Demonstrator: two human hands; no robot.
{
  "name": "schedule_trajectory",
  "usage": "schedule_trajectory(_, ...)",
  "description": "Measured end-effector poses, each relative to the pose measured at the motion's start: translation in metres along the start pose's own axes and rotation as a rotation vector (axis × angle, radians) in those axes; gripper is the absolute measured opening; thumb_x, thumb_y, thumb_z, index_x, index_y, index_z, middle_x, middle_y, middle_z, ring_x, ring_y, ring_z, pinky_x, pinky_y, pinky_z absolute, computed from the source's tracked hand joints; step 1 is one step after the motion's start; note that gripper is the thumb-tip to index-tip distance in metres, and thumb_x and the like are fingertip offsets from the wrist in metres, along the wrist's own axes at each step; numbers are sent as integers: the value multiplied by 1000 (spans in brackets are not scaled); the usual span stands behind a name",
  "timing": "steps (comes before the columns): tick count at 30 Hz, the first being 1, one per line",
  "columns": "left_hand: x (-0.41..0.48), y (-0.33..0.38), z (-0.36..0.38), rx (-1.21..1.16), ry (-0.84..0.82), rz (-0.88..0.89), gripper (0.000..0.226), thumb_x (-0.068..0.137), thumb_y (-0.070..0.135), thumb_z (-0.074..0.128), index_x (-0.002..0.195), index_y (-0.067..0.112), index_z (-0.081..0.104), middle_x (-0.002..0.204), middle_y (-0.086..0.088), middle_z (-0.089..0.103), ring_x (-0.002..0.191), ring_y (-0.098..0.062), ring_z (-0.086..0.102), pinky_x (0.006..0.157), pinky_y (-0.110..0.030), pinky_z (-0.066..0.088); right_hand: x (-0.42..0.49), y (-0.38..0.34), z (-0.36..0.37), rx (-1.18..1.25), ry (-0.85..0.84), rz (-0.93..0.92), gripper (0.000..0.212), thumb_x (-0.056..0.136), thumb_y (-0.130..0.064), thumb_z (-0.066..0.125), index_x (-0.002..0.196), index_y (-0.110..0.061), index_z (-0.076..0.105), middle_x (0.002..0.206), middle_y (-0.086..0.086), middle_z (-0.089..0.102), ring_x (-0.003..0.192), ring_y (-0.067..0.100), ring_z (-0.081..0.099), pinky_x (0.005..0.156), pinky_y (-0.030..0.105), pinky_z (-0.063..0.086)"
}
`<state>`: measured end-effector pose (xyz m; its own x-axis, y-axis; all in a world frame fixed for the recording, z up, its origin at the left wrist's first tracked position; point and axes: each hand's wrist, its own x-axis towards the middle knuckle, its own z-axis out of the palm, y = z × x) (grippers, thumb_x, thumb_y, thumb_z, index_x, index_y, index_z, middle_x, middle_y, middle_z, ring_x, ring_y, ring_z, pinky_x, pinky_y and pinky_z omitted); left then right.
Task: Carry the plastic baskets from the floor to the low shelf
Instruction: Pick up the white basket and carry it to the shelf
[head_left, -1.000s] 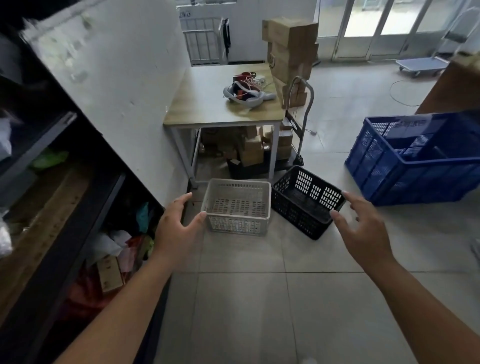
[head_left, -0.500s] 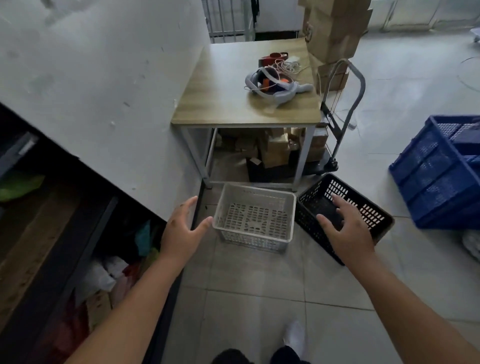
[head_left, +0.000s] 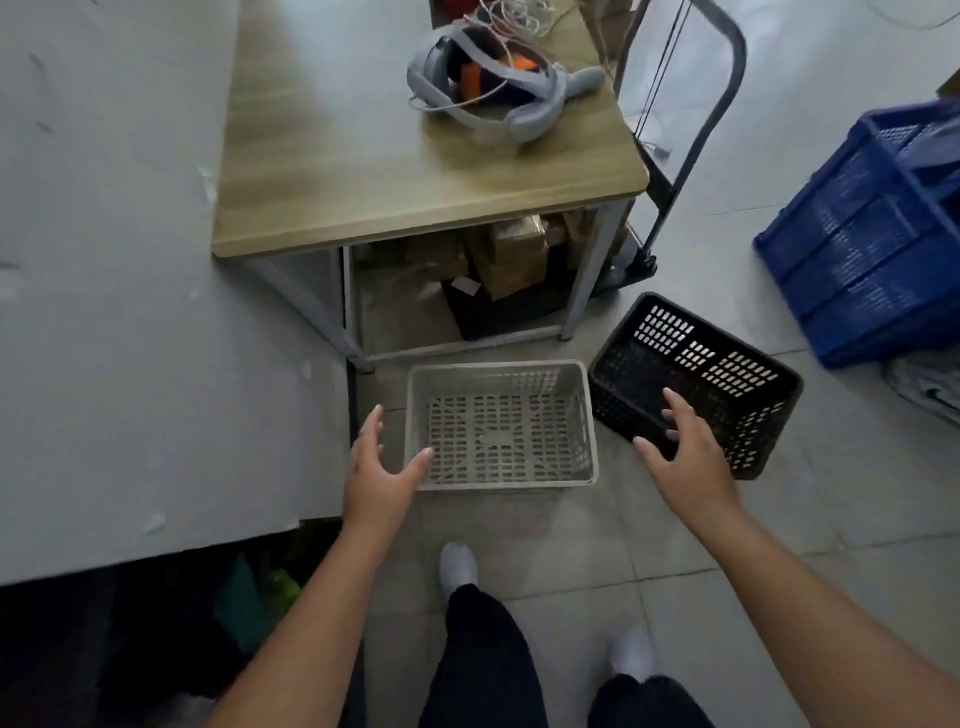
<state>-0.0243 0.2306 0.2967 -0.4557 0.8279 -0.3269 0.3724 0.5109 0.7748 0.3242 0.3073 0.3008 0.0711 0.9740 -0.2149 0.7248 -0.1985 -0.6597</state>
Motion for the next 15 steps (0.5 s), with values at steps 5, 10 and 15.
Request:
schedule_trajectory(5,101,-50,19,71,-51,-58,88,83,49,74,155,41,23,158,5,37,138,-17,41,103,-40,43,56,15,80,35,13,124,69,88,-27,66,148,-25,33,130,5,51,110,17,54,86,34,45)
schedule_trajectory(10,186,-132,65,172,-75,-176,89,81,51,75,154,41,25,156,2,40,138,-22,43,104,-47,45,107,75,168,41,1,227,67,89,-27,64,148,-25,32,131,3,51,111,17,53,87,36,46)
schedule_trajectory(15,256,-222,126,132,-48,-248,94,83,40,78,156,38,20,156,0,41,136,-24,45,109,-49,41,160,161,253,-40,-27,230,69,89,-26,66,149,-22,32,139,11,48,119,25,51,95,41,44)
